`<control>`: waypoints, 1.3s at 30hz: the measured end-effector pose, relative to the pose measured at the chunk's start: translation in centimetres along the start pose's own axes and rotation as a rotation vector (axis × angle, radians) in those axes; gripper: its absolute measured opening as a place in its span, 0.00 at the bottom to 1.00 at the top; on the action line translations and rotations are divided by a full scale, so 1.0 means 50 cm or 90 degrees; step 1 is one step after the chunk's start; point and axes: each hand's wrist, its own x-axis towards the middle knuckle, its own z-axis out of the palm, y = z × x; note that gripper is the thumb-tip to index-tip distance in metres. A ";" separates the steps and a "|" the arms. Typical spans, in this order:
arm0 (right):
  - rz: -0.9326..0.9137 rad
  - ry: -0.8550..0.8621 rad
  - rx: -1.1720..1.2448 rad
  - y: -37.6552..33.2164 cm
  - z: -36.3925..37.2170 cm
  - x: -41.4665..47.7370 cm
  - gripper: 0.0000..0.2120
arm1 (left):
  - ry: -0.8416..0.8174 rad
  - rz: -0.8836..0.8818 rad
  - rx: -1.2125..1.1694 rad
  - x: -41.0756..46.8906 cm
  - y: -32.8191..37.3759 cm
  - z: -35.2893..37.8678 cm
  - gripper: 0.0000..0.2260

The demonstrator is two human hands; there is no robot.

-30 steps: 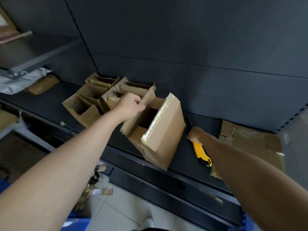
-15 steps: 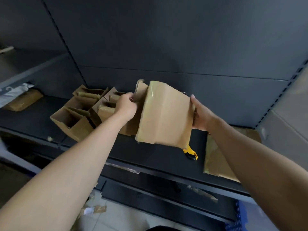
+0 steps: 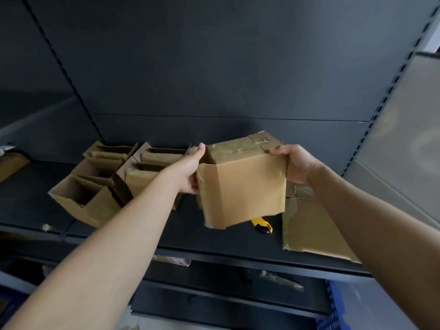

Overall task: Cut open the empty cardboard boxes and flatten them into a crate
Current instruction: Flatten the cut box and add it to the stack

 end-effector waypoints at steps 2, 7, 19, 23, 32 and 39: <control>-0.004 -0.028 0.007 -0.001 -0.009 -0.013 0.15 | -0.064 0.040 -0.059 0.007 -0.006 0.004 0.25; 0.034 0.028 0.002 -0.004 -0.026 -0.039 0.12 | -0.050 0.132 -0.099 0.023 0.005 0.038 0.29; 0.090 0.203 0.076 -0.015 -0.065 -0.085 0.35 | -0.115 0.321 -0.016 0.027 0.015 0.099 0.15; 0.084 0.247 0.077 -0.015 -0.081 -0.091 0.08 | -0.168 0.326 0.010 0.013 0.011 0.119 0.13; 0.058 0.047 0.005 0.033 -0.149 -0.148 0.22 | -0.392 0.141 -0.230 0.064 -0.011 0.106 0.34; 0.093 0.037 -0.019 0.050 -0.181 -0.186 0.30 | -0.124 0.199 -0.160 0.101 -0.020 0.152 0.27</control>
